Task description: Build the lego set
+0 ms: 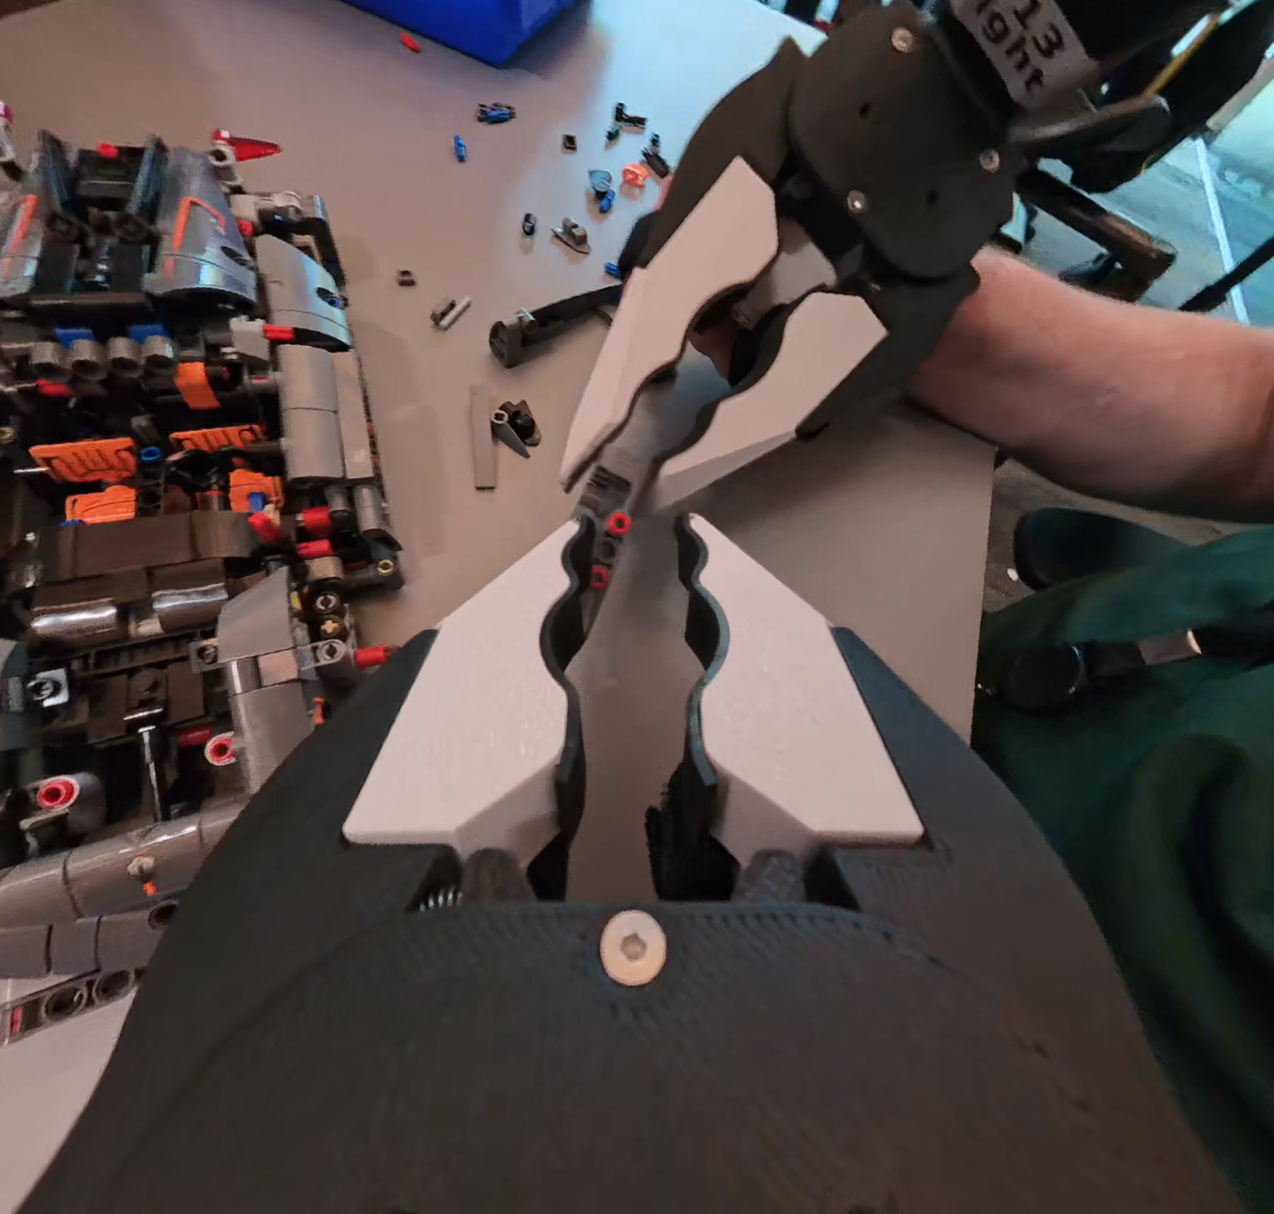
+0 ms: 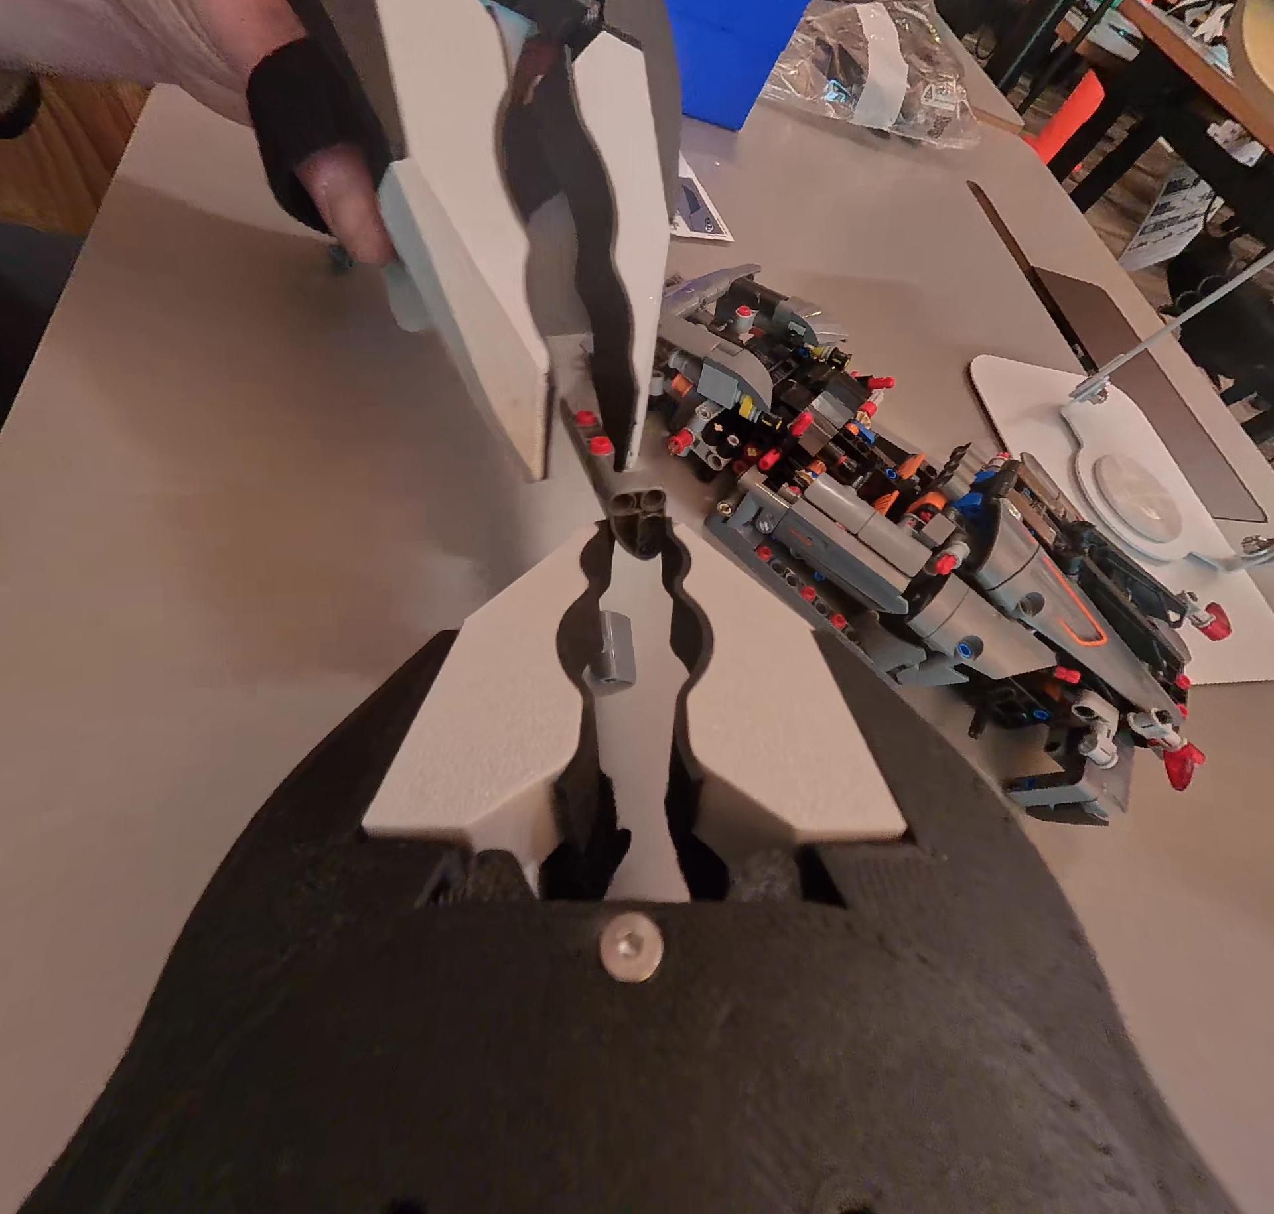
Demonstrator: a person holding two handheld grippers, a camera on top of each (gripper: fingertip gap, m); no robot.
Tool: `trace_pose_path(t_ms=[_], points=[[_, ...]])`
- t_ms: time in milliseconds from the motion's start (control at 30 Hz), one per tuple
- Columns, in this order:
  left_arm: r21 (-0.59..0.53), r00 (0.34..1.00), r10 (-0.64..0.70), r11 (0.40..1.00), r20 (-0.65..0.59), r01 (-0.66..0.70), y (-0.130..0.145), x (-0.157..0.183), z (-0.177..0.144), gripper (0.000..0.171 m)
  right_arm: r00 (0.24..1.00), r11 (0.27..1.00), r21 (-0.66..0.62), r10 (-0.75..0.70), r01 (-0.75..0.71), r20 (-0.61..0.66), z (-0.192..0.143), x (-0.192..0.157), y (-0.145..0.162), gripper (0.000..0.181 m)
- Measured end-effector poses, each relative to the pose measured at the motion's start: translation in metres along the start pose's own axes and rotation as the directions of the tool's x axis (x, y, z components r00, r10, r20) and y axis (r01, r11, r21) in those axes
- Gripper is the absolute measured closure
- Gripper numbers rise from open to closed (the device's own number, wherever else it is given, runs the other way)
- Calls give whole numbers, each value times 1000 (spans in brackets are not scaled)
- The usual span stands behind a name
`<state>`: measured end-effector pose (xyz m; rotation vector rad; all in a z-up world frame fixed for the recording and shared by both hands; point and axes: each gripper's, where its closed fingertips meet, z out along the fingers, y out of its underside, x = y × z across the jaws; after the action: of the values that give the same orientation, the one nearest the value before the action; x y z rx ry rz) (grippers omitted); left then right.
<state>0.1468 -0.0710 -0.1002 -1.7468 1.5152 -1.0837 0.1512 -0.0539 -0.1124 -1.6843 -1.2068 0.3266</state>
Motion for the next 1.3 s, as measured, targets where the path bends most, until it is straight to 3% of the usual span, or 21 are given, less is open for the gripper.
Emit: trace_pose_path(t_ms=[67,267,500,600,1033,1300], points=[[-22,1000,23,1000,-5,-23,4,2,2,143,1000,1000,-10,6,-6,11,0,-1,2,170],[-35,993,108,994,45,-106,5,0,3,163,997,999,26,28,-30,70,-2,-9,-4,170],[-47,991,123,992,47,-121,6,2,-4,166,997,994,97,52,-57,50,-9,-2,-14,161],[-26,991,126,992,36,-125,2,6,-6,166,997,994,104,34,-41,73,-10,-8,-17,170],[62,991,134,989,25,-135,-18,13,-4,160,992,978,187,76,-94,97,-24,-5,-30,171],[108,996,90,990,12,-91,-22,13,-6,165,989,970,211,97,-120,114,-26,-4,-33,172]])
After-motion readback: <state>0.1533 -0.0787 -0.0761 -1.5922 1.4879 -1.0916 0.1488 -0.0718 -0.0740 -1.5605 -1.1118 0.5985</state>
